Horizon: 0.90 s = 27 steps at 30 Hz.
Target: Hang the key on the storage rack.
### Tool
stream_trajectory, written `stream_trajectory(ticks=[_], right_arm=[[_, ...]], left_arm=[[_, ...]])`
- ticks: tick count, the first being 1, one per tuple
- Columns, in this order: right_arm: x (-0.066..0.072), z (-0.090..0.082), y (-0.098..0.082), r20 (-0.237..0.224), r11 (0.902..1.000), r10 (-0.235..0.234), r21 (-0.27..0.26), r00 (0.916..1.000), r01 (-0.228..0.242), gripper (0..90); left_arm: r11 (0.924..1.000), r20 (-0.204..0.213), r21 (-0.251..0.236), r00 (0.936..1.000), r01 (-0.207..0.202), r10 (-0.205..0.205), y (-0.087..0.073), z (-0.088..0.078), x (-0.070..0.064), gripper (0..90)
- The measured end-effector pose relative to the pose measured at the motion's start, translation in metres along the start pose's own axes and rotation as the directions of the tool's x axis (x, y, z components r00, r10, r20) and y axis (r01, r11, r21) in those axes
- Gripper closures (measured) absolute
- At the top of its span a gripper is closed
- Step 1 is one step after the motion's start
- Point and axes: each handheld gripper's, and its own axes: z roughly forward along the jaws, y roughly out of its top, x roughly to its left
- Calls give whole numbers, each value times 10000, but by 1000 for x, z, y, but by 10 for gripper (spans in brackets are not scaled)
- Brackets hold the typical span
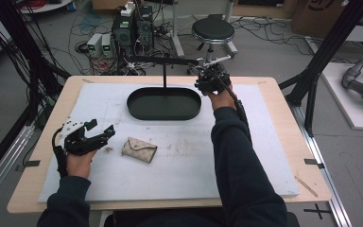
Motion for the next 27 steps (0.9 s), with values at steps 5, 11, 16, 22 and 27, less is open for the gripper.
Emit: stream_trajectory(ticks=[5,11,16,22,27], right_arm=[[4,-13,5,-74,9982,-371,-464,9993,368,462],[1,-28,6,-396,9961,-575,-699,9976,547,447],[-5,-44,4,-564,9949,-826,-629,9950,790,382],[-12,-69,-6,-539,9961,-605,-681,9967,568,245],[-25,-90,-34,-491,9920,-860,-969,9951,810,216]], left_arm=[[10000,12,-17,10000,-16,16,0,0,-1,238],[10000,20,-8,10000,-29,29,0,0,-1,238],[10000,36,-9,10000,-41,41,0,0,-1,238],[9998,313,-201,9995,-13,20,3,-2,-5,238],[9992,549,-400,9984,-70,92,7,-1,-15,217]])
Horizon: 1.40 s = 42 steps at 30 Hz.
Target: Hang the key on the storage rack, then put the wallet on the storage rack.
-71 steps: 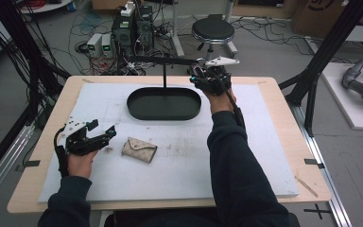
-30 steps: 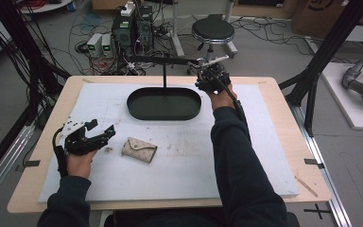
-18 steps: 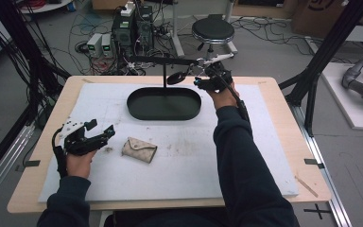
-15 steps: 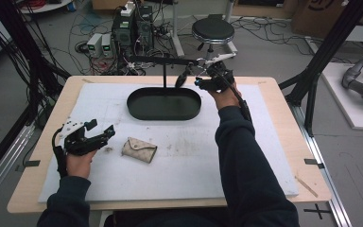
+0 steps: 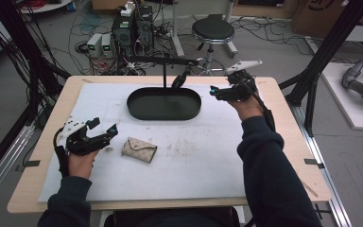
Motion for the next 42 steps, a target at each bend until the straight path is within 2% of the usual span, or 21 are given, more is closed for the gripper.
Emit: stream_trajectory(ticks=[2,5,8,12,16,21,27,30,34,38,42], right_arm=[[-4,-10,-16,-9,9997,116,-225,9999,-116,216],[-5,-19,-43,-53,9995,226,-209,9997,-227,203],[-3,-26,-79,-114,9986,378,-372,9992,-382,203],[-3,-29,-111,-215,9962,768,-392,9968,-776,203],[-3,-28,-132,-148,9940,1044,-306,9944,-1048,203],[-3,-29,-138,-153,9935,1077,-363,9941,-1082,203],[3,-27,-141,-38,9929,1074,-502,9942,-1074,203],[9,-21,-145,-201,9947,987,-282,9949,-992,203],[12,-19,-145,-199,9968,760,-221,9969,-765,203],[13,-19,-148,-268,9968,779,-178,9966,-784,203],[16,-17,-150,-385,9979,637,-53,9972,-639,203]], left_arm=[[9999,140,67,9999,-75,74,0,3,-3,218],[9997,281,180,9995,-141,136,-1,6,-6,217],[9998,500,143,9987,-144,136,-1,8,-9,217],[9996,553,198,9983,-202,191,-2,9,-12,217],[9995,407,193,9989,-261,253,-2,8,-10,217],[9998,176,71,9996,-211,210,-1,5,-6,217],[9997,211,170,9997,-150,146,-3,6,-4,217],[9995,236,254,9996,-188,182,-3,6,-5,217],[9988,242,425,9994,-250,239,-3,7,-10,218],[9972,209,676,9993,-321,307,-5,7,-18,218],[9951,460,895,9982,-420,380,-7,10,-22,218]])
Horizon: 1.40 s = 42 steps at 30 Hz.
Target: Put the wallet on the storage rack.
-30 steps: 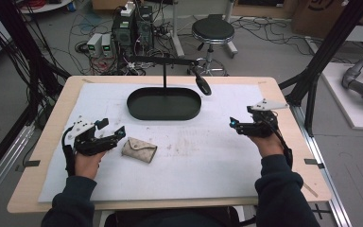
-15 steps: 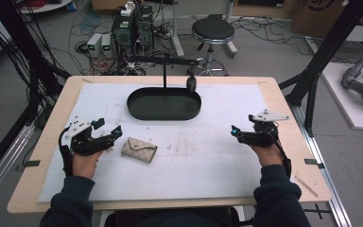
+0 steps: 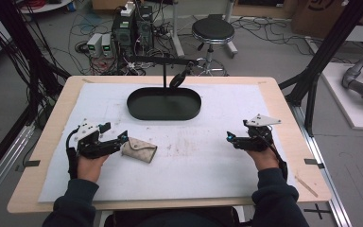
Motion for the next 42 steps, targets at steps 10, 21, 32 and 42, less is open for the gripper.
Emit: stream_trajectory(ticks=[10,21,32,42], right_arm=[[4,5,2,-523,9999,-56,-123,9986,50,203],[34,23,14,-1709,9990,-212,-420,9851,142,202],[113,76,48,-3545,9916,-1248,-768,9267,1041,202],[185,122,63,-4731,9777,-1954,-249,8591,2087,198]], left_arm=[[9998,145,86,9997,177,-179,-4,2,8,218],[9993,-169,-363,9998,107,-113,-1,-7,20,218],[9971,-902,-755,9957,127,-195,1,-21,38,218],[9970,-1142,-765,9932,126,-213,0,-23,43,218]])
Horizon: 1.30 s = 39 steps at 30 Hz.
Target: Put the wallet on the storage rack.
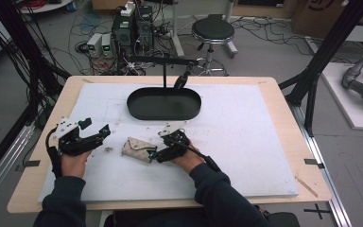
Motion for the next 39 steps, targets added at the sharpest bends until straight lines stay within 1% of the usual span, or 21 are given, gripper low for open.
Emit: stream_trajectory(ticks=[1,4,9,10,11,12,13,14,16,20,22,25,26,27,28,30,31,32,36,38,39], right_arm=[[1,4,1,-23,9999,-125,14,9999,125,198],[8,19,5,-322,9990,-248,369,9992,260,198],[12,37,4,-405,9953,-438,843,9982,471,197],[14,39,5,-440,9920,-614,1079,9971,658,197],[15,40,5,-440,9899,-800,1141,9958,845,198],[16,41,5,-367,9876,-853,1292,9957,894,211],[17,42,6,-429,9841,-944,1468,9946,998,240],[17,42,7,-536,9832,-1011,1469,9934,1079,294],[15,39,8,-645,9837,-915,1490,9937,1003,353],[13,32,10,-646,9853,-759,1485,9950,848,432],[8,27,10,-660,9852,-680,1528,9955,775,461],[3,21,8,-648,9850,-562,1596,9963,659,478],[0,20,7,-661,9848,-602,1589,9960,701,463],[-2,20,6,-759,9847,-434,1654,9962,554,430],[-3,21,5,-682,9846,-343,1687,9971,454,396],[-1,25,3,-570,9823,-471,1784,9973,566,337],[0,28,2,-578,9812,-517,1828,9970,615,323],[0,29,2,-563,9805,-730,1784,9957,819,326],[-2,26,3,-614,9810,-675,1777,9958,775,433],[1,21,6,-498,9818,-916,1624,9945,986,508],[1,19,7,-454,9805,-1057,1615,9934,1117,524]], left_arm=[[10000,-41,47,10000,17,-17,0,0,0,221],[10000,-39,7,10000,73,-73,-1,0,1,222],[10000,-61,-7,10000,73,-73,-1,0,1,222],[10000,-63,-10,10000,74,-74,-1,0,1,222],[10000,-65,-7,9999,77,-77,-1,0,1,222],[10000,-73,-5,9999,87,-87,-1,0,1,222],[10000,-68,2,9999,77,-77,-1,0,0,222],[10000,-55,-21,9999,86,-86,-1,0,0,221],[10000,-60,-23,10000,75,-75,-1,0,0,222],[10000,-76,8,9999,94,-94,-2,0,1,222],[9999,-103,-4,9999,109,-109,-2,0,1,222],[9999,-113,0,9999,108,-108,-2,-1,1,222],[9999,-116,0,9999,116,-116,-2,0,1,222],[9999,-108,1,9999,126,-126,-2,0,0,222],[9999,-105,34,9999,98,-97,-2,0,0,222],[10000,-101,22,9999,87,-87,-2,1,0,222],[10000,-85,16,9999,92,-92,-2,1,0,222],[10000,-91,19,9999,91,-91,-2,1,0,222],[10000,-89,24,9999,88,-88,-2,0,0,222],[10000,-82,24,9999,92,-92,-2,0,0,222],[10000,-83,30,9999,80,-80,-2,0,0,222]])
